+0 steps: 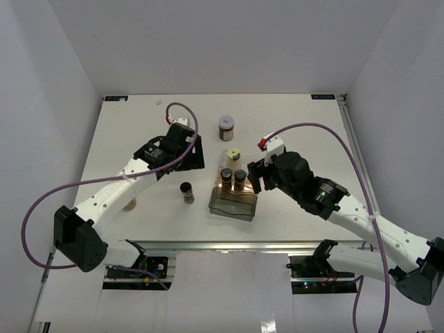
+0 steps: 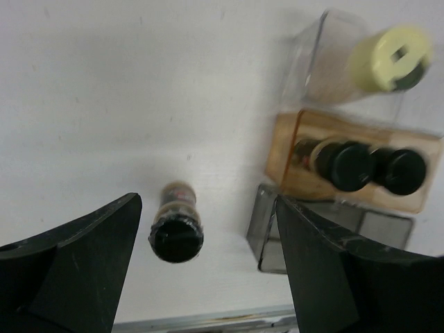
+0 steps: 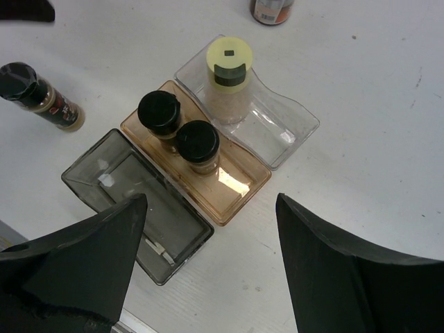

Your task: Organize the condiment bottles

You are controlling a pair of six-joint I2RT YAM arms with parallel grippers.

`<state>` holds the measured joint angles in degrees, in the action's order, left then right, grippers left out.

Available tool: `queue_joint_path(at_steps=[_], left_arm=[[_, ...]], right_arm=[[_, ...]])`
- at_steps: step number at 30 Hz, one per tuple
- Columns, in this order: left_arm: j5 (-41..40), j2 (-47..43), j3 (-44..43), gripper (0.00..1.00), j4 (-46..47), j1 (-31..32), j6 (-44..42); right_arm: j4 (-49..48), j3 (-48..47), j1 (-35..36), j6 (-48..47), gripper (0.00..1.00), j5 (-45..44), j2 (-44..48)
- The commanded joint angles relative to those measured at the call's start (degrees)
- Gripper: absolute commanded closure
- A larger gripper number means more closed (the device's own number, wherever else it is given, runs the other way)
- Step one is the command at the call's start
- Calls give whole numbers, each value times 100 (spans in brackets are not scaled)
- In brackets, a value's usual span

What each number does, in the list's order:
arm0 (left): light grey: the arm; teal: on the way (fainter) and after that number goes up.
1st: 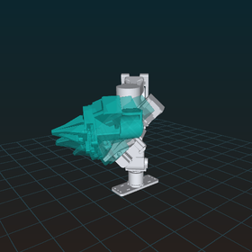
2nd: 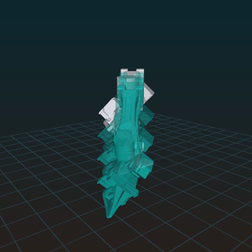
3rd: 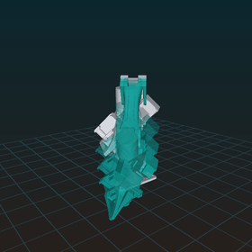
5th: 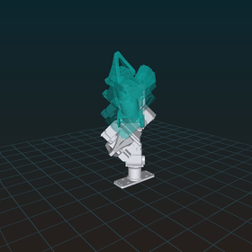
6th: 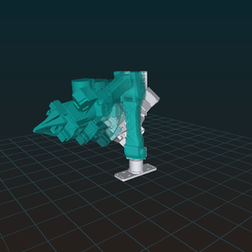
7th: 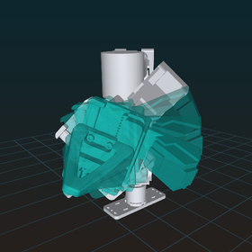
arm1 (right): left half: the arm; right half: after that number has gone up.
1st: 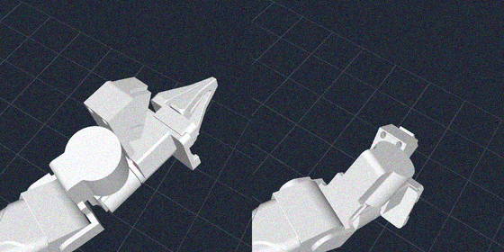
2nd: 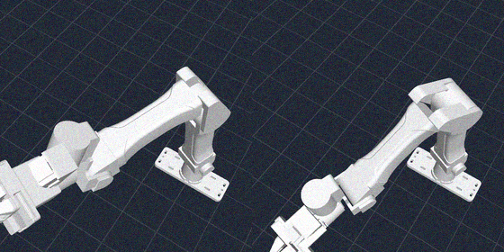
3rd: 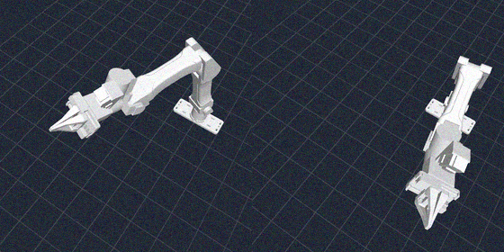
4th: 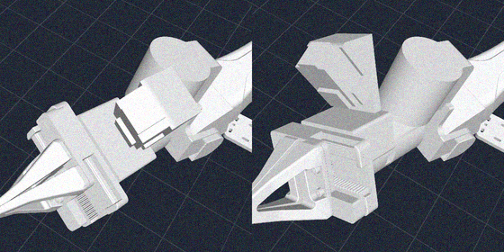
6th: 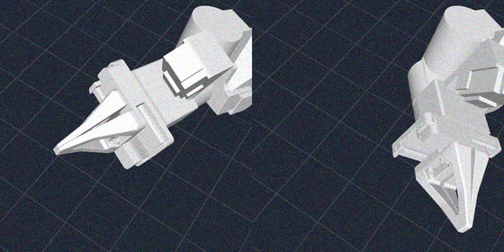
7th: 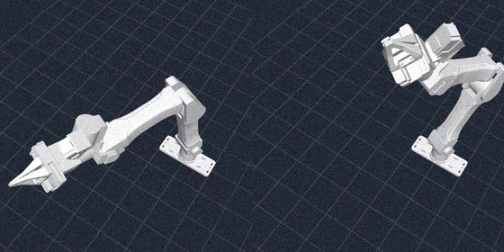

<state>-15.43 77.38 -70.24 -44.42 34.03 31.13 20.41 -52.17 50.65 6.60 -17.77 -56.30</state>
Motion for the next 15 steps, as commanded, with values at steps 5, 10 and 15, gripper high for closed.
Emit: queue_joint_path(at_steps=[5,10,15], left_arm=[[1592,-223,-893,11,-236,-2228,-860],[2880,-797,-504,11,19,-3303,-963],[2660,-1523,5,11,155,-3690,-678]], right_arm=[[-798,-862,14,-88,19,1337,-816],[-1011,-1352,267,-145,19,1547,-1663],[-1121,-1935,631,-181,19,1540,-2485]])
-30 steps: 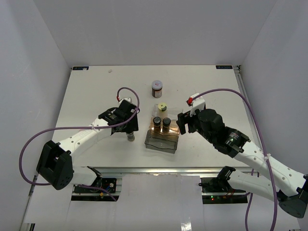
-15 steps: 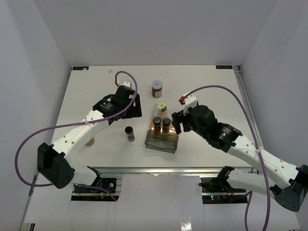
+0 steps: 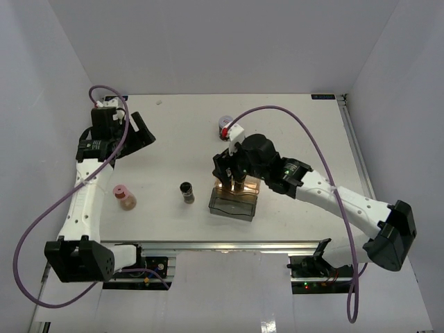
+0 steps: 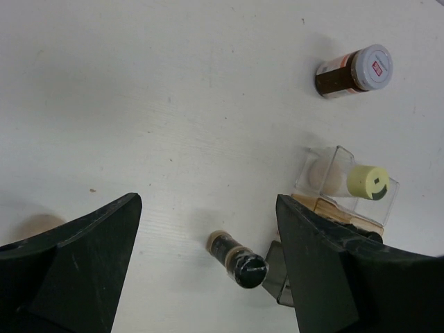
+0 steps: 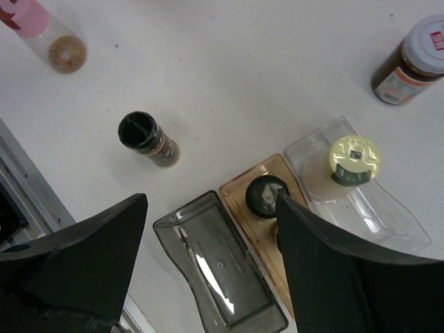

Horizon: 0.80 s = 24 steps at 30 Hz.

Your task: Organize the condiment bottles

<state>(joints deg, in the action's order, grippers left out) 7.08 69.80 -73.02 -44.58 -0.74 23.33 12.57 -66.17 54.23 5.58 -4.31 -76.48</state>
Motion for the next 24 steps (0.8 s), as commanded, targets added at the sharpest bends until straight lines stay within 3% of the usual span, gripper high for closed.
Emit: queue_joint_path(at_steps=[1,8,24], left_arm=[[340,-901,356,11,203,-250,161],[-378,-1872,587,9,325,-286,362],[-486,-2144,816,8,340,-279,146]], right_arm=[[-351,-622,323,-83,19,194,-600],[-411,-1306,630,-110,20,145,-1709],[-398,-1884,951,29,20,-65,-3020]])
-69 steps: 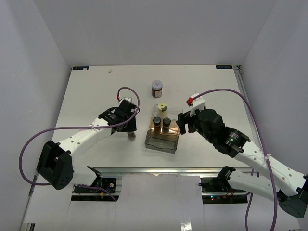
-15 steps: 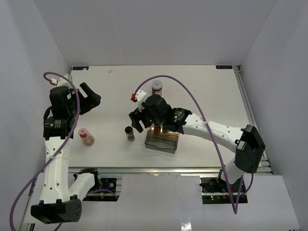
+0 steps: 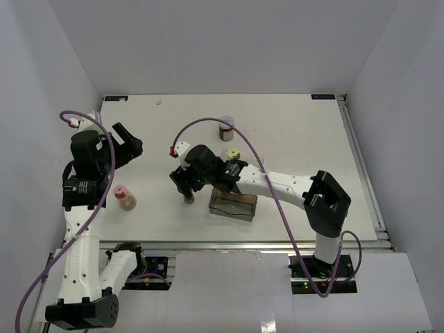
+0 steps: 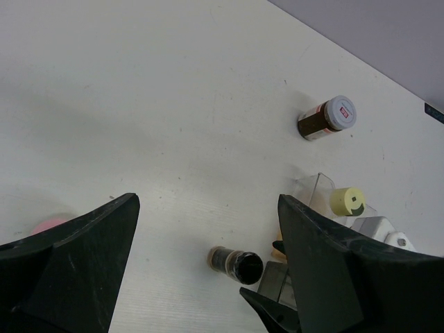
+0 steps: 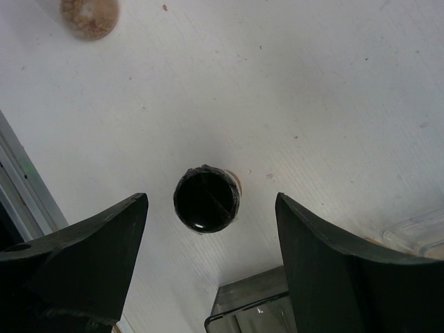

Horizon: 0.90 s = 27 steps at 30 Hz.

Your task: Organize the condiment bottles

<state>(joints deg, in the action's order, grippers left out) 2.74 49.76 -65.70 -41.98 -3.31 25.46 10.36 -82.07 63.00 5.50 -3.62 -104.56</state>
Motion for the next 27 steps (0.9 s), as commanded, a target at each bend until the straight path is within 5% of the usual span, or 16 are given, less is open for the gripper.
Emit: queue_joint_path(at_steps=[1,16,27], left_arm=[[-58,-147,95,8,91,-24,-71],[-76,-142,193,7,120,-25,-111],[-31,-107,224,7,149,-20,-117]], right_arm=[[-175,-304,88,39,20,-152,-263],[-131,-341,244,83,27,-525,-711],[-209,-257,275,36,60,-722,-580]])
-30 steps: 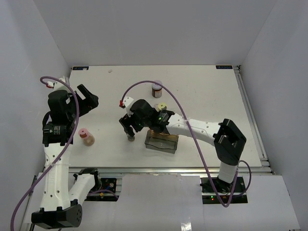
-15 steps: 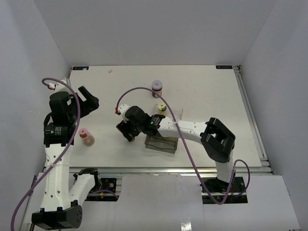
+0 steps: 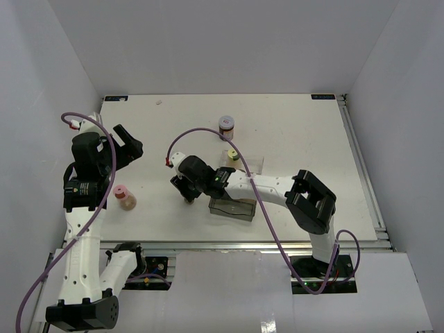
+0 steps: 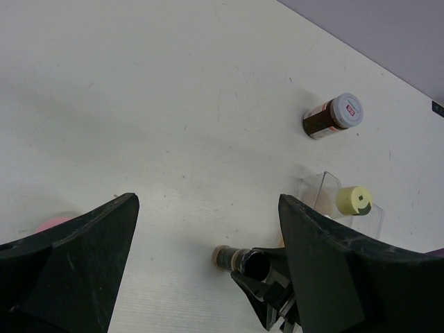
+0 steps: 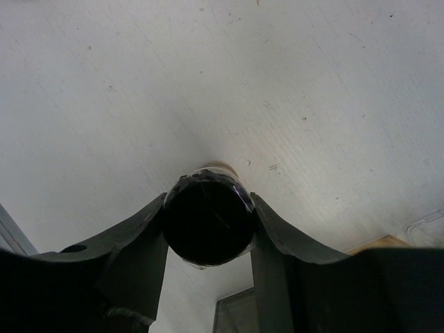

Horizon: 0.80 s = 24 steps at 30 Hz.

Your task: Organize the condiment bottles

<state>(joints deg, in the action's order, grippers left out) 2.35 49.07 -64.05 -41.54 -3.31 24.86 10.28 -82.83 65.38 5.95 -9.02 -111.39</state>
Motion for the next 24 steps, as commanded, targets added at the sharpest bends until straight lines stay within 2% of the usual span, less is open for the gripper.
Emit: queue_joint_path(at_steps=[1,7,18,24], left_arm=[[13,-38,58,7,98,-22,-60],[181,4,55,7,107,-29,-78],[1439,461,357,7,294,-20,-391],[1663,509,527,7,427,-36,-357]], right_arm=[[-181,-185,38,-34,64,-208,139],[192,-172,36,-213,92,-612,749],[1369,716,-32,-359,92,-1741,3209],[1683,1654,-482,-178,92,-1829,4403]])
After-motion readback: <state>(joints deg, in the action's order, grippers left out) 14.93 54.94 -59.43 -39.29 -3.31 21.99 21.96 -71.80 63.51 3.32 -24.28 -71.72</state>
